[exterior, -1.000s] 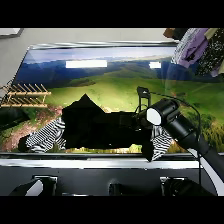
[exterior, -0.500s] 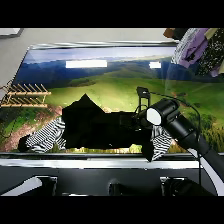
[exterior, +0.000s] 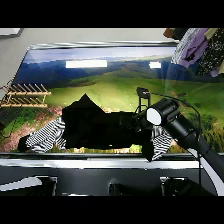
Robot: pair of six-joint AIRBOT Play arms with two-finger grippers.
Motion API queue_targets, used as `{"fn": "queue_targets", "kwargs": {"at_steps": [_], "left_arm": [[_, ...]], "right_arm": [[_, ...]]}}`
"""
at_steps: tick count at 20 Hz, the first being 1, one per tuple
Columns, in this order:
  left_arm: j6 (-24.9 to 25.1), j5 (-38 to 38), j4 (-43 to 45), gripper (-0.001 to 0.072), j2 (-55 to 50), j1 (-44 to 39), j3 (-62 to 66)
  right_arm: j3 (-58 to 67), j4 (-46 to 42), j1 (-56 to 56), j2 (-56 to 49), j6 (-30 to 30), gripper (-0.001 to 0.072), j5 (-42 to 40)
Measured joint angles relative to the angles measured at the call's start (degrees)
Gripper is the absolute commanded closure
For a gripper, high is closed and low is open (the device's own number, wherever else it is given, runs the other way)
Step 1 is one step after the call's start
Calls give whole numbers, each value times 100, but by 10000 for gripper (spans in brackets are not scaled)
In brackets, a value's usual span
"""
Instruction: Fold the clothes and pants, and hang the long-sleeved shirts on hangers.
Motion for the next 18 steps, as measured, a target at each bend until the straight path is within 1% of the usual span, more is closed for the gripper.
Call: {"fn": "queue_targets", "kwargs": {"at_steps": [8,18], "left_arm": [[149,251,-9,111,-505,-61,0],[168,153,-20,114,-1014,-192,-24]], "right_arm": [[0,-74,0,0,0,677,7],[0,-184,0,0,50,677,17]]}}
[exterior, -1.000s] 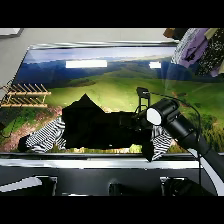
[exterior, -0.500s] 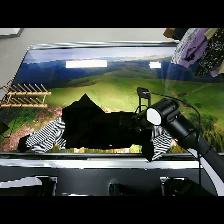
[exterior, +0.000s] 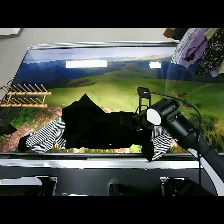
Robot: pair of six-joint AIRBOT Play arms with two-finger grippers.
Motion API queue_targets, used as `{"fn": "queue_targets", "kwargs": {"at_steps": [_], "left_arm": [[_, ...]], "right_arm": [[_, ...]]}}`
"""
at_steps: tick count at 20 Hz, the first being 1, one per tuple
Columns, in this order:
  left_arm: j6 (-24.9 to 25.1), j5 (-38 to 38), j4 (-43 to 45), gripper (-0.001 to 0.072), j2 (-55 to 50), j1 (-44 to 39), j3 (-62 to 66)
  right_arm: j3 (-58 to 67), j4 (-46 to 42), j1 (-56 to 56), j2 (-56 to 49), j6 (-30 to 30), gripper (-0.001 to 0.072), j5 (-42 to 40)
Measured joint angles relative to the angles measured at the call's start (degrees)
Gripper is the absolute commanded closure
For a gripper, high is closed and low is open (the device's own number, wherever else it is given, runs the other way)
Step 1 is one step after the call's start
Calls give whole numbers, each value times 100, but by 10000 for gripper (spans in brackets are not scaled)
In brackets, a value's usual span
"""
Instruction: Fold the clothes and pants, and hang the long-sleeved shirts on hangers.
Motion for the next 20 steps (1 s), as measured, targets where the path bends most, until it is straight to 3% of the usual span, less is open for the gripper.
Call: {"fn": "queue_targets", "kwargs": {"at_steps": [4,5,7,8,11,16,20], "left_arm": [[0,-63,-7,118,-33,-9,-15],[2,-63,-11,161,-37,-9,-28],[2,-55,-9,523,-42,-9,-70],[2,-109,-17,602,-44,-11,-96],[26,-216,-52,685,-46,-15,-149],[-2,-424,-181,688,-13,-17,-103],[-20,-592,-809,689,192,-66,225]], "right_arm": [[0,-50,0,0,0,676,4],[0,-63,0,0,0,676,2],[0,-85,0,0,0,676,2],[0,-90,0,0,2,676,0],[0,-107,0,0,2,676,9],[0,-177,0,0,4,676,98],[0,-243,0,0,4,677,144]]}}
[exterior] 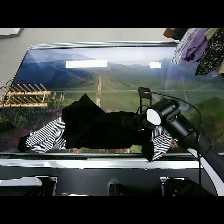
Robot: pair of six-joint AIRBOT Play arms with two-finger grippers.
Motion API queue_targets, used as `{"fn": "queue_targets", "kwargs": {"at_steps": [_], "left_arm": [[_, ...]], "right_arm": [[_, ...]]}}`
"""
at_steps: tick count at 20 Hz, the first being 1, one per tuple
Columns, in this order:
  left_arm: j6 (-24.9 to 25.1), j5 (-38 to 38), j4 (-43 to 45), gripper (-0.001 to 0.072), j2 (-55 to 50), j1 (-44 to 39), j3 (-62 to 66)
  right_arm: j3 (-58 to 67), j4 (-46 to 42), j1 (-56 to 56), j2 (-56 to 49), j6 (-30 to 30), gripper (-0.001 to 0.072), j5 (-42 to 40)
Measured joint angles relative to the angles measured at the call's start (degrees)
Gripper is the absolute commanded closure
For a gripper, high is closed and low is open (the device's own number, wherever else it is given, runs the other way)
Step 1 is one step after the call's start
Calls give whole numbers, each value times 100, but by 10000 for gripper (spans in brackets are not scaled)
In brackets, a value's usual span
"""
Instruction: Fold the clothes and pants, and hang the long-sleeved shirts on hangers.
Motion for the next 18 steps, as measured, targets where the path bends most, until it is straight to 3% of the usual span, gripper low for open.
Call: {"fn": "queue_targets", "kwargs": {"at_steps": [6,12,14,18], "left_arm": [[-13,-33,-568,690,603,-363,815],[-376,46,-658,691,1329,-798,1517],[-455,155,-702,692,1681,-942,1596],[-188,-393,-710,692,2632,-1272,1021]], "right_arm": [[0,-168,0,0,-2,677,57],[0,-256,0,0,-31,677,61],[0,-352,0,0,-52,677,63],[0,-595,0,0,-17,677,61]]}}
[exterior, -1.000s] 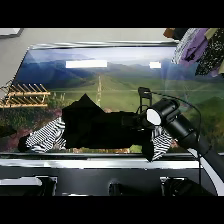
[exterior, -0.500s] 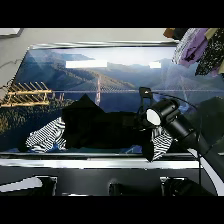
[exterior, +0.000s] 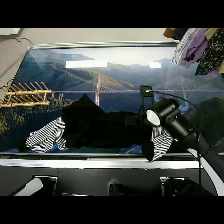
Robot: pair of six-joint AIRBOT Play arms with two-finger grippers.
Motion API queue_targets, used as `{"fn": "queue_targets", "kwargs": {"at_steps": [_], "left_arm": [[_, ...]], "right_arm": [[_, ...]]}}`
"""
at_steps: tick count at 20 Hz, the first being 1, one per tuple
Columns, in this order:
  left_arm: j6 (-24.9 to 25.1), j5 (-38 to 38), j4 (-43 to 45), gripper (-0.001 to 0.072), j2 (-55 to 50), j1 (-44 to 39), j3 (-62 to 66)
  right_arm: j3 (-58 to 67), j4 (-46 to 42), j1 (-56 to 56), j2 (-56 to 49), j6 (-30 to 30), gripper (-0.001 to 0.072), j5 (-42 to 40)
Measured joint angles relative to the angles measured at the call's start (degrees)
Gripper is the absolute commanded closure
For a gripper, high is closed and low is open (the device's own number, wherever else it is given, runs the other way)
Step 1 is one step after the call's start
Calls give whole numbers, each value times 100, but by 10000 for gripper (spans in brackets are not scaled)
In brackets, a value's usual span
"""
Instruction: Fold the clothes and pants, and hang the long-sleeved shirts on hangers.
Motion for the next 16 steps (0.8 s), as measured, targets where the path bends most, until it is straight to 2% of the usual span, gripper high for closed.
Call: {"fn": "queue_targets", "kwargs": {"at_steps": [6,10,16], "left_arm": [[286,-820,-313,686,2253,-507,-2341],[341,-1421,-892,687,3692,-1084,-3480],[356,-2149,-1375,688,4627,-1917,-4118]], "right_arm": [[0,-175,0,-35,146,677,-83],[0,-225,0,-57,254,677,-179],[0,-409,0,-59,474,677,-332]]}}
